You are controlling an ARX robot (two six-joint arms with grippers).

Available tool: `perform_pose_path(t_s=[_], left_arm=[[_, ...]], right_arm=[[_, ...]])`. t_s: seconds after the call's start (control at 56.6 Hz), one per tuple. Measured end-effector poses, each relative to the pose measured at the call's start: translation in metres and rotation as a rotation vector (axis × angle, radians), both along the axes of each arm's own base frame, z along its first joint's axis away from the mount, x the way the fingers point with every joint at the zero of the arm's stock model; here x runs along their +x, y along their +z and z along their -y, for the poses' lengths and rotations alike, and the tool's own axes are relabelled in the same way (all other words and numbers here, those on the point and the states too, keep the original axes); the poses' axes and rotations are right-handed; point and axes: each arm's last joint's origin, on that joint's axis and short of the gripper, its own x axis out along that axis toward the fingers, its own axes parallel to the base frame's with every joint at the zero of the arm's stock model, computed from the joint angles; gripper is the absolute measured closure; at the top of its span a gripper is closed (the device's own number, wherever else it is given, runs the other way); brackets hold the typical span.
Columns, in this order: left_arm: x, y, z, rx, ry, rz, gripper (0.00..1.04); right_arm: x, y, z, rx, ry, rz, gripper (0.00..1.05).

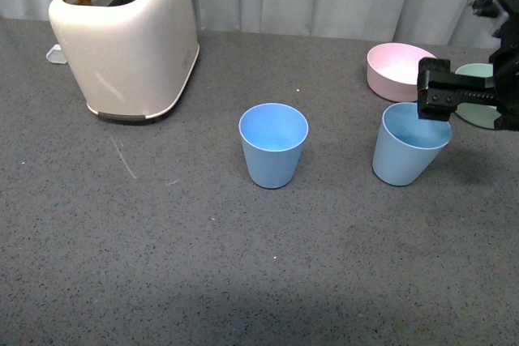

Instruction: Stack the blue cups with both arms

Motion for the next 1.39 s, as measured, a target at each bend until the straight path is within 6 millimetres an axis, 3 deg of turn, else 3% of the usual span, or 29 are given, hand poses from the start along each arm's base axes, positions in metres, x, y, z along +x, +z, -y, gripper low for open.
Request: perform_pose_path(t_s=[0.088,0.3,0.477,0.6,0.777,0.953,1.165,1.395], left_arm=[[0.0,0.0,0.0,0.0,0.0,0.0,0.07],[0.0,0.0,0.0,0.0,0.0,0.0,0.07],[0.0,0.0,0.0,0.0,0.0,0.0,0.07],[0.0,0.0,0.0,0.0,0.0,0.0,0.07],[0.0,0.0,0.0,0.0,0.0,0.0,0.07],[0.0,0.0,0.0,0.0,0.0,0.0,0.07],[0.0,0.0,0.0,0.0,0.0,0.0,0.07],[0.0,0.0,0.0,0.0,0.0,0.0,0.07]], right_arm=[[0.002,-0.008,-0.001,-0.01,-0.007,-0.037,0.16],[0.006,-0.014,-0.002,-0.006,-0.011,-0.073,0.57],[0.007,-0.013,-0.003,0.001,-0.014,-0.075,0.8],[0.006,-0.013,-0.005,0.032,-0.021,-0.09,1.03],[0.004,-0.003,-0.011,0.094,-0.016,-0.078,1.04],[0.0,0.025,-0.024,0.195,0.03,-0.036,1.04],[-0.001,0.069,-0.06,0.309,0.145,0.039,1.04],[-0.005,0.078,-0.102,0.327,0.258,0.035,1.04]])
